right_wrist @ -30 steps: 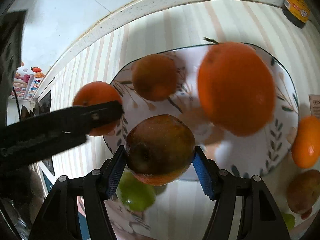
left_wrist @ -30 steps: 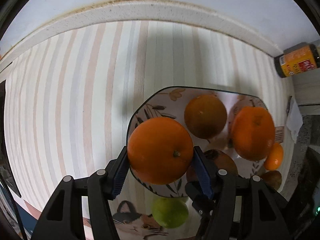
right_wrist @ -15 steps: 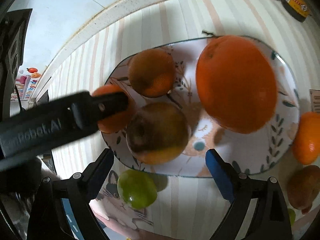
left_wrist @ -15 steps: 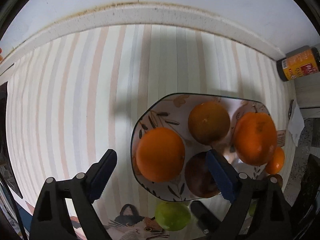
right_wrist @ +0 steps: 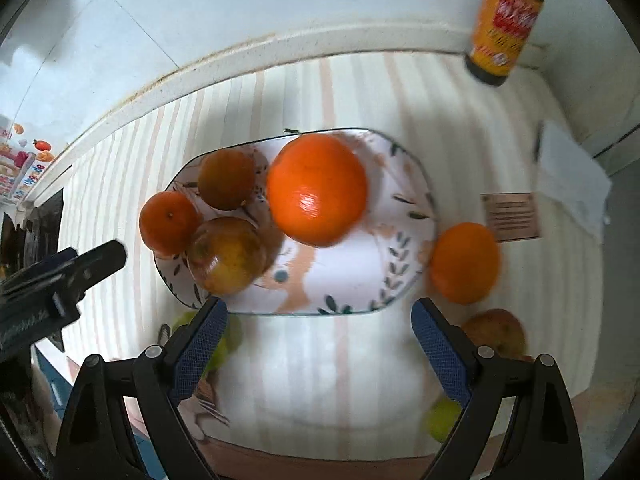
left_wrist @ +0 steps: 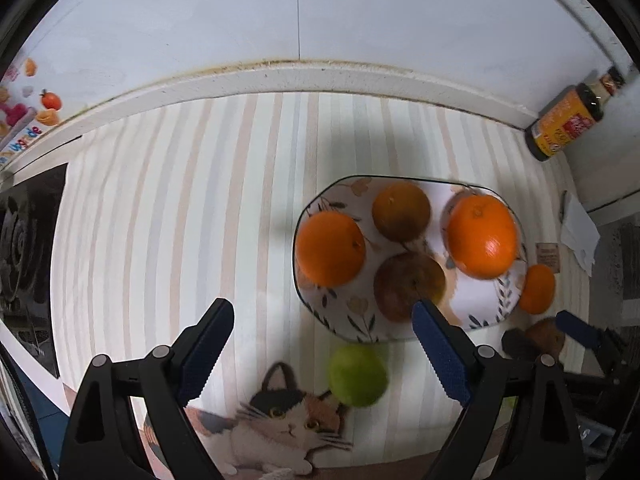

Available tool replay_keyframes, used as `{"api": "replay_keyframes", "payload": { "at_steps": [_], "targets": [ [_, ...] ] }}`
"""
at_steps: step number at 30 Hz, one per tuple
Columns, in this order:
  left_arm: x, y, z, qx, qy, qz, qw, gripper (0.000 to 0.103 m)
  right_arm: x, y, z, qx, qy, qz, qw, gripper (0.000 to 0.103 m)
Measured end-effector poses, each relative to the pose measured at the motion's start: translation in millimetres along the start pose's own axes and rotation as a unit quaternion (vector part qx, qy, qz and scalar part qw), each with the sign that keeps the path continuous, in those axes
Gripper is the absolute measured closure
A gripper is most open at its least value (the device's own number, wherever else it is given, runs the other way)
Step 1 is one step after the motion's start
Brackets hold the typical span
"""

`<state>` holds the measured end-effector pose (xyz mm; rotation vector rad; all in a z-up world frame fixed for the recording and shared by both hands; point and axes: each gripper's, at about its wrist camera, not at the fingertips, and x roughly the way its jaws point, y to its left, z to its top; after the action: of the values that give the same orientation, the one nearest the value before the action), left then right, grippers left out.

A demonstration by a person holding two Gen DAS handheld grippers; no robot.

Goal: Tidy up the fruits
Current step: 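Lift both open tools away from the plate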

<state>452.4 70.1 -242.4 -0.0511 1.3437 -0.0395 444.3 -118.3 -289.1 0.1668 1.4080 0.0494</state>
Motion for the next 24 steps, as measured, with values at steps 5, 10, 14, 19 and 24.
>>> {"api": "replay_keyframes", "payload": {
  "at_steps": [5, 10, 14, 19, 24],
  "targets": [
    [-33, -13, -25, 0.015, -0.043, 0.007, 0.9989, 0.012, -34, -3, -21, -0.018, -0.036, -0.013, 0.999, 0.008],
    [-64, -16, -46, 0.013, -0.069, -0.01, 0.9975, 0.012, -70, -2, -43, -0.034, -0.064, -0.016, 0.997, 0.008],
    [-86, -19, -62, 0.018, -0.082, -0.015, 0.9964, 0.012, -101, 3, -63, -0.046, -0.089, -0.019, 0.995, 0.008],
    [-113, -21, -79, 0.027, -0.105, -0.011, 0.9941, 0.012, -134, 5, -84, -0.05, -0.111, -0.013, 0.992, 0.008],
    [-136, -22, -94, 0.025, -0.126, -0.016, 0.9916, 0.012, -166, 8, -100, -0.054, -0.138, -0.013, 0.989, 0.008]
  ]
}}
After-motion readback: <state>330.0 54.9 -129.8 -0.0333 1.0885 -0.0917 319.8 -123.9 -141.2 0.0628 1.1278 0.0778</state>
